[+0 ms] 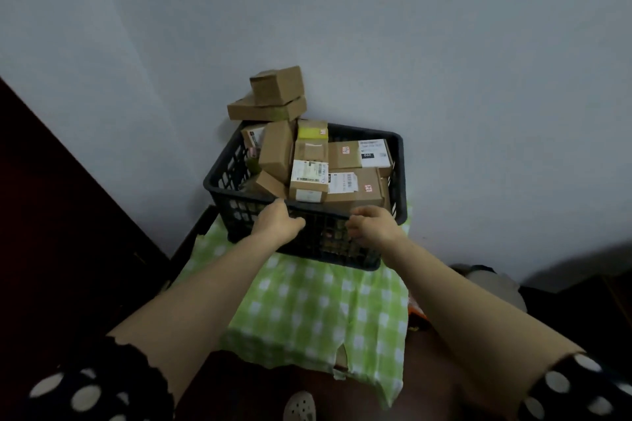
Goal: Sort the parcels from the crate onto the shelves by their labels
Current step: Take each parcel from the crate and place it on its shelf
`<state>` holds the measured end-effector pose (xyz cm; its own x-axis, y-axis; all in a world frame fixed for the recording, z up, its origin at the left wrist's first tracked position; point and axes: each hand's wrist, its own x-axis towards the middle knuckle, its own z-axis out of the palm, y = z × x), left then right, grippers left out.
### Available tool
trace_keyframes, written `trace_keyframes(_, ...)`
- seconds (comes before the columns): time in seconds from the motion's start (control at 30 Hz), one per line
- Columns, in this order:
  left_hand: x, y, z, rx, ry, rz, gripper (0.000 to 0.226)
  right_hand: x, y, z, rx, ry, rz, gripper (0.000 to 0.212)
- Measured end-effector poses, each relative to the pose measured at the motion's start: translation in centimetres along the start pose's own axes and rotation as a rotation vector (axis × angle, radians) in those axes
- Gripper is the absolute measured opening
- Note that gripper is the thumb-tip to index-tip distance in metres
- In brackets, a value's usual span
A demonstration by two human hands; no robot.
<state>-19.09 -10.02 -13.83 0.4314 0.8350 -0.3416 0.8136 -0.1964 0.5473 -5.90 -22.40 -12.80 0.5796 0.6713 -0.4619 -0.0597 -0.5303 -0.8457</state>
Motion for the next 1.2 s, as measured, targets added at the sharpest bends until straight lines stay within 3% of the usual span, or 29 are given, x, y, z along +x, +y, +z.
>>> trace_keyframes(0.1, 3.7, 0.7, -0.1, -0.069, 0.013, -0.001, 0.020, 4.2, -1.2, 1.3, -0.007, -0.019, 0.008, 0.015)
trace_keyframes(0.33, 9.1, 2.6, 1.5, -0.137, 0.085, -0.036, 0.025, 11.0, -3.9, 2.1, -0.084, -0.057, -0.018, 0.040)
trace_keyframes(0.63, 11.8, 4.3, 3.6, -0.298, 0.135, -0.250, 0.031, 15.7, -2.6, 2.0, 0.062, -0.143, 0.053, 0.026)
trace_keyframes(0.77, 10.9, 5.5, 4.2, -0.514, 0.181, -0.299, 0.035, 15.9, -2.2, 0.7, 0.178, -0.152, 0.073, 0.024)
trace_keyframes(0.93, 8.6, 6.0, 2.9, -0.851, 0.088, -0.365, 0.042, 13.5, -1.3, -1.0, 0.342, -0.225, 0.075, 0.016)
trace_keyframes(1.07, 5.7, 3.9, -0.2, -1.006, 0.074, -0.357, 0.053, 11.6, -1.5, -1.4, 0.446, -0.350, 0.065, 0.023)
trace_keyframes(1.2, 1.7, 0.4, -4.2, -1.063, 0.030, -0.299, 0.045, 10.4, -4.4, -0.9, 0.526, -0.394, 0.086, 0.052)
